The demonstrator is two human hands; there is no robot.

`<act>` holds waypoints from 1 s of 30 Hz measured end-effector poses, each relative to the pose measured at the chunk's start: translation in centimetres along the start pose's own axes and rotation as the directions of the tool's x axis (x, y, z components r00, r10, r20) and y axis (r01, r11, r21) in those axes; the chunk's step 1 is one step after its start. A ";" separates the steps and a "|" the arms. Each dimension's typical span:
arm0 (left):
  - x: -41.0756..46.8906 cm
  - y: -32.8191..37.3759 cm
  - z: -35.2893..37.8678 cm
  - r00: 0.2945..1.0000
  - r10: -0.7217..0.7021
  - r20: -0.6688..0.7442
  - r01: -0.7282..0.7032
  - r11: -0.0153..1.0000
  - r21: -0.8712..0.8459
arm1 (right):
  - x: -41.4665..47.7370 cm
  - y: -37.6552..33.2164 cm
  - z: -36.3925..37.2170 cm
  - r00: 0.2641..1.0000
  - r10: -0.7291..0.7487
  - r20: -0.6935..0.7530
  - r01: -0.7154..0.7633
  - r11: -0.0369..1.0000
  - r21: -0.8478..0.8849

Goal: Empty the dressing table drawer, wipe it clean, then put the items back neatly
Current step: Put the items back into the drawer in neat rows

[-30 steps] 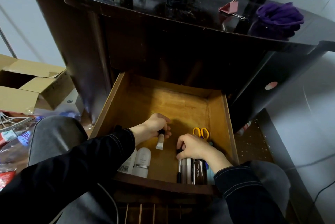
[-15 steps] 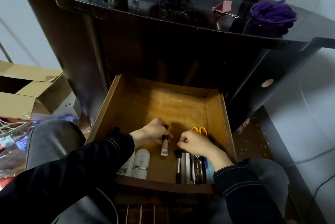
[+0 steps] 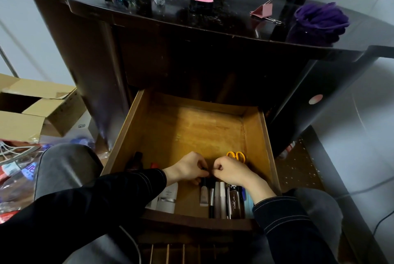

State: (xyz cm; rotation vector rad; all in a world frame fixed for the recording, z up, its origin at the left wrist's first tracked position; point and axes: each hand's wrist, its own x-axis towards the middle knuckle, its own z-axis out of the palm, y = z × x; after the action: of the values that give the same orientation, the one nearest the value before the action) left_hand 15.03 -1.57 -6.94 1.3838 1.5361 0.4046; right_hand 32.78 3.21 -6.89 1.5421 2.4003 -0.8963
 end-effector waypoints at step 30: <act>-1.4 -0.6 1.4 0.973 -0.156 0.172 0.178 0.977 -0.118 | -1.0 -1.1 -0.7 0.994 -0.048 0.100 0.041 0.997 0.069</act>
State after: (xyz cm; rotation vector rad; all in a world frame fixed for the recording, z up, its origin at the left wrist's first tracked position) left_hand 15.64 -3.51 -7.44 1.1457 1.4519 0.2775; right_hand 32.40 2.52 -5.50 1.4324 2.3649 -1.0482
